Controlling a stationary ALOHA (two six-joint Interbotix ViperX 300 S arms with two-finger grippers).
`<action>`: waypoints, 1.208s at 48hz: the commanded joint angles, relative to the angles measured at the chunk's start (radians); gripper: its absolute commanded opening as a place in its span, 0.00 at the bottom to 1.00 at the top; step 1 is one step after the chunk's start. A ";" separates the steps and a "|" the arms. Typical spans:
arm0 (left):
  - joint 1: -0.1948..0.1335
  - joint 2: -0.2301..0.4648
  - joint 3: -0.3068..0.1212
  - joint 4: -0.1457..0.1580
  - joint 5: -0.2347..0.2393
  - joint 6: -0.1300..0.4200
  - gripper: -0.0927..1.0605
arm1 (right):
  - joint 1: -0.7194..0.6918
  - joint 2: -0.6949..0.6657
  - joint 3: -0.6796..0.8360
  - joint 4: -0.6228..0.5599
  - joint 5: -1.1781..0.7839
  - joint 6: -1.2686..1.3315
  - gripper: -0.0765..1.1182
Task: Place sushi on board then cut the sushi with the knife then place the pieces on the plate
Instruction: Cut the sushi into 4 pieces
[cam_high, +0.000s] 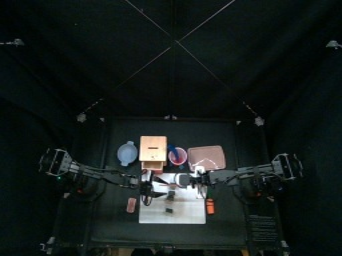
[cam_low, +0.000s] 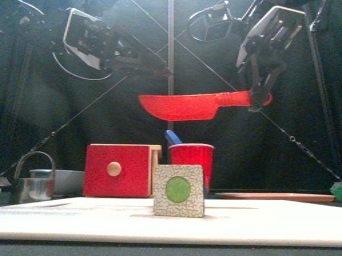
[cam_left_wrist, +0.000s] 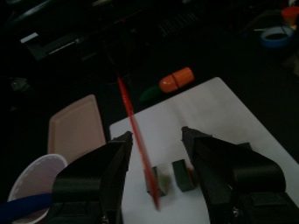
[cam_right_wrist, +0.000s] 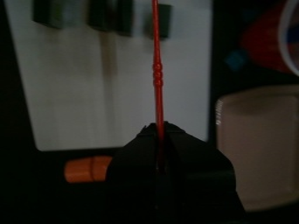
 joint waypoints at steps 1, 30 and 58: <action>0.026 -0.046 0.008 0.003 -0.018 -0.003 0.81 | -0.067 -0.118 -0.028 -0.084 0.123 -0.002 0.34; 0.046 -0.074 0.072 -0.035 -0.066 -0.005 0.81 | -0.132 -0.308 0.288 0.337 0.025 0.170 0.34; 0.060 -0.064 0.091 -0.005 -0.069 -0.002 0.81 | 0.048 -0.383 0.456 0.474 -0.221 1.066 0.34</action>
